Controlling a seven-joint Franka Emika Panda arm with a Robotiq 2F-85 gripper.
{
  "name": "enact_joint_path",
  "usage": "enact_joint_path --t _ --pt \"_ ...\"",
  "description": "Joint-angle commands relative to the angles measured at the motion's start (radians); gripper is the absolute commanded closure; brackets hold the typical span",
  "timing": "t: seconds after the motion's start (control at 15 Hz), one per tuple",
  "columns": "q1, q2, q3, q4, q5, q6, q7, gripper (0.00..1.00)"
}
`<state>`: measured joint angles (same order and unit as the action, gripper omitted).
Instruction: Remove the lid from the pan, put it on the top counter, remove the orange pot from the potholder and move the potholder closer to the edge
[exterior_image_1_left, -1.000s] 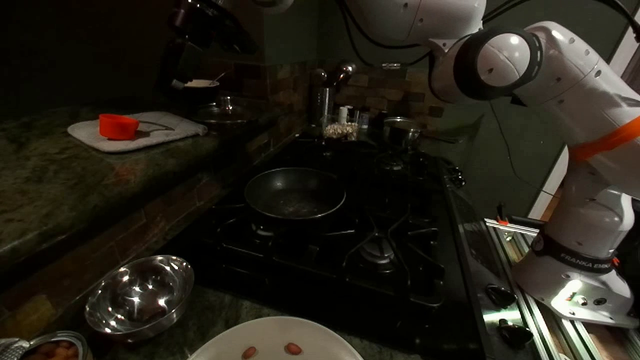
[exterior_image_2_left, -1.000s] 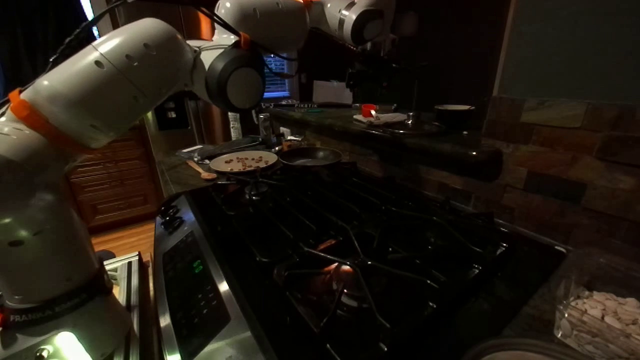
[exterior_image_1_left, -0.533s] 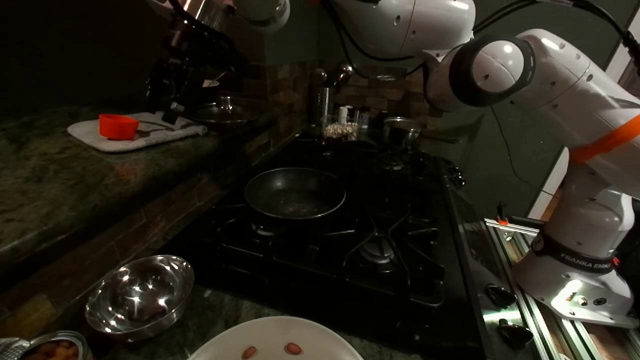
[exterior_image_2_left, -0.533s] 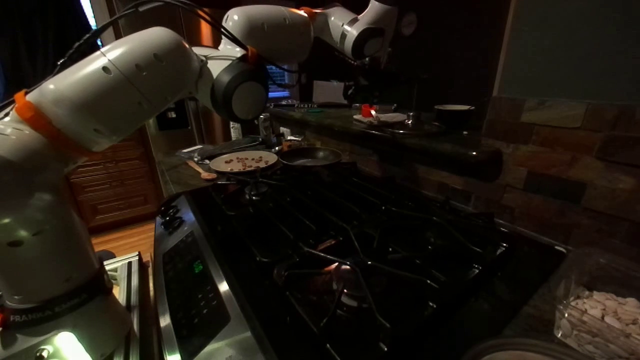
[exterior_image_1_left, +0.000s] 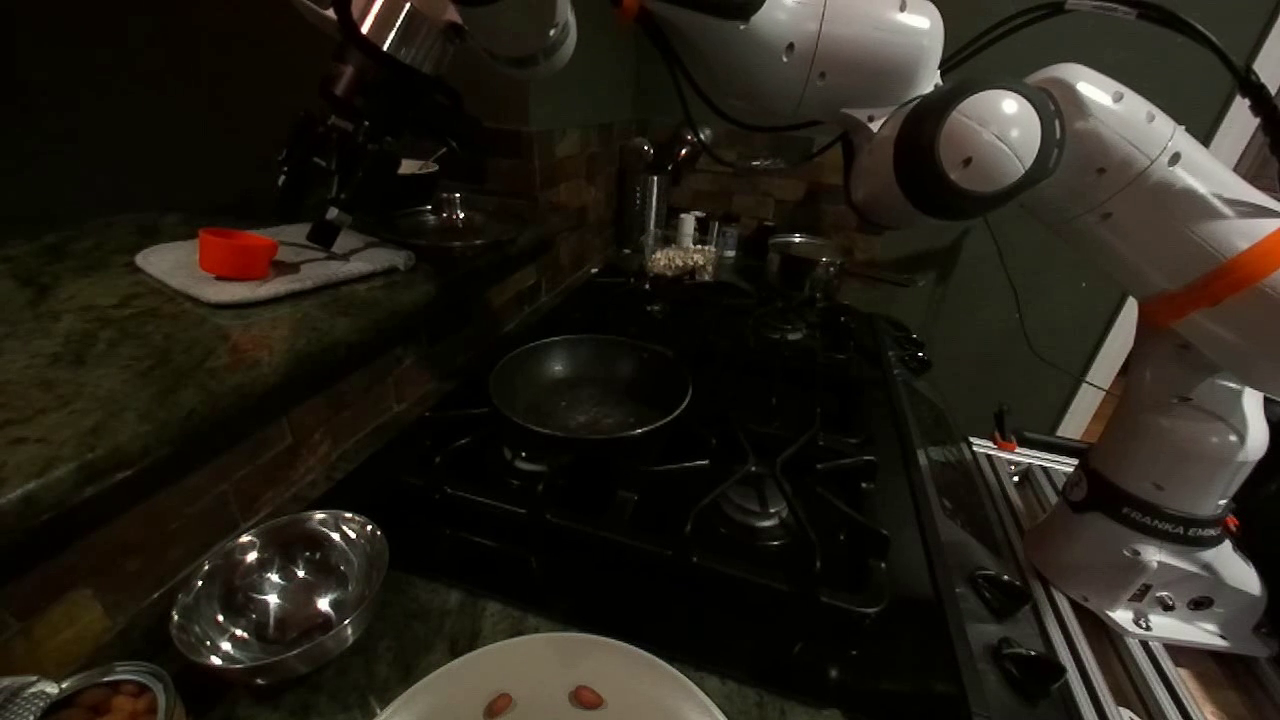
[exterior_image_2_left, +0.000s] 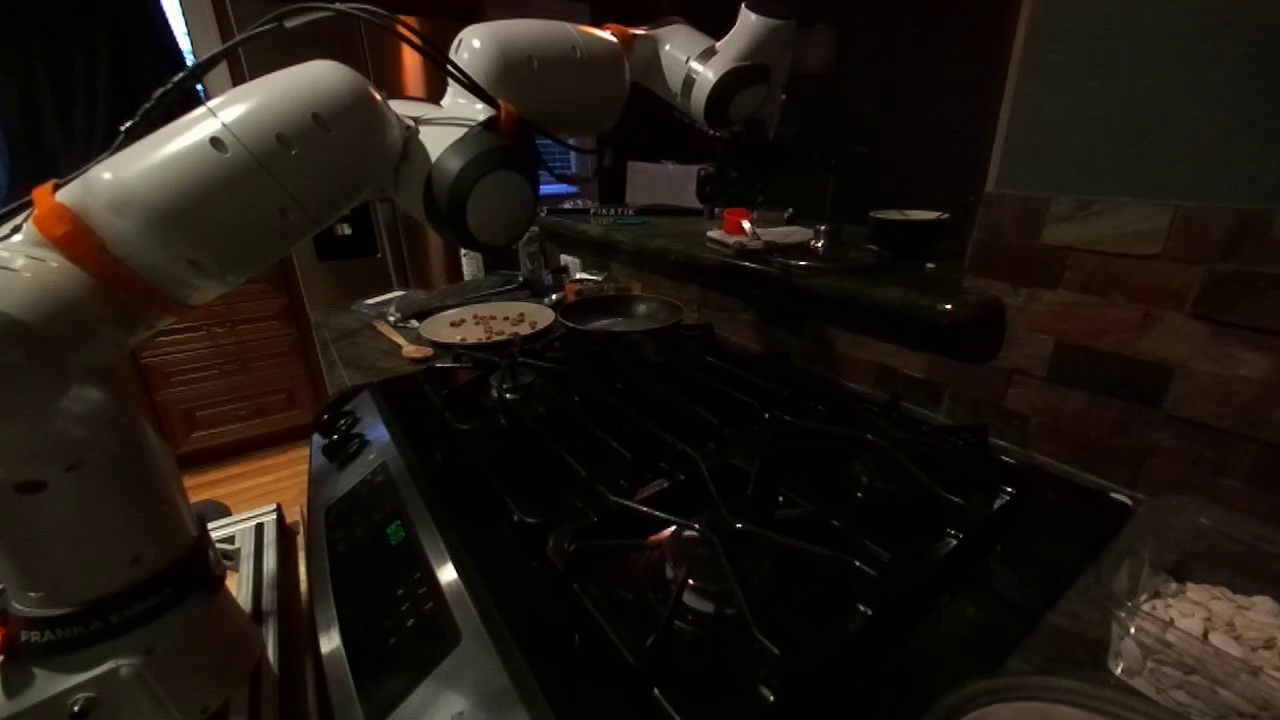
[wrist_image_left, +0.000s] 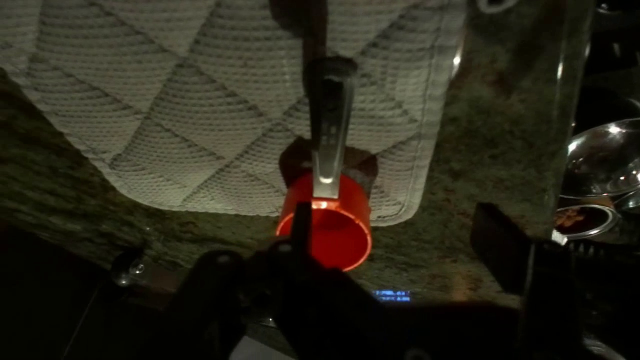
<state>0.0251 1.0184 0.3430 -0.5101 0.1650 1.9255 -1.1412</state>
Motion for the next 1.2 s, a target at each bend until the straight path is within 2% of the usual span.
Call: enact_joint_path --t 0.0,0.2,0.27,0.33,0.47,0.53,0.6,0.67,0.73,0.8,0.93,1.0,1.13 --pt "0.008 0.027 -0.01 0.025 -0.015 0.043 -0.014 0.23" --pt "0.014 0.036 -0.028 0.024 -0.033 0.077 -0.014 0.28" --pt "0.016 0.039 -0.032 0.022 -0.037 0.085 -0.013 0.32" --pt "0.016 0.042 -0.033 0.02 -0.039 0.09 -0.011 0.39" --pt "0.022 0.051 -0.041 0.023 -0.049 0.114 -0.015 0.44" --pt "0.025 0.055 -0.046 0.023 -0.056 0.127 -0.018 0.6" --pt "0.027 0.057 -0.049 0.022 -0.06 0.133 -0.018 0.68" --pt "0.03 0.059 -0.053 0.022 -0.064 0.142 -0.018 0.69" --pt "0.033 0.058 -0.055 0.021 -0.068 0.145 -0.019 0.75" --pt "0.034 0.055 -0.052 0.02 -0.069 0.144 -0.018 0.85" --pt "0.037 0.046 -0.047 0.018 -0.069 0.128 -0.014 0.98" --pt "0.037 0.039 -0.041 0.016 -0.063 0.114 -0.01 1.0" --pt "0.042 0.023 -0.034 0.011 -0.058 0.089 -0.003 0.96"
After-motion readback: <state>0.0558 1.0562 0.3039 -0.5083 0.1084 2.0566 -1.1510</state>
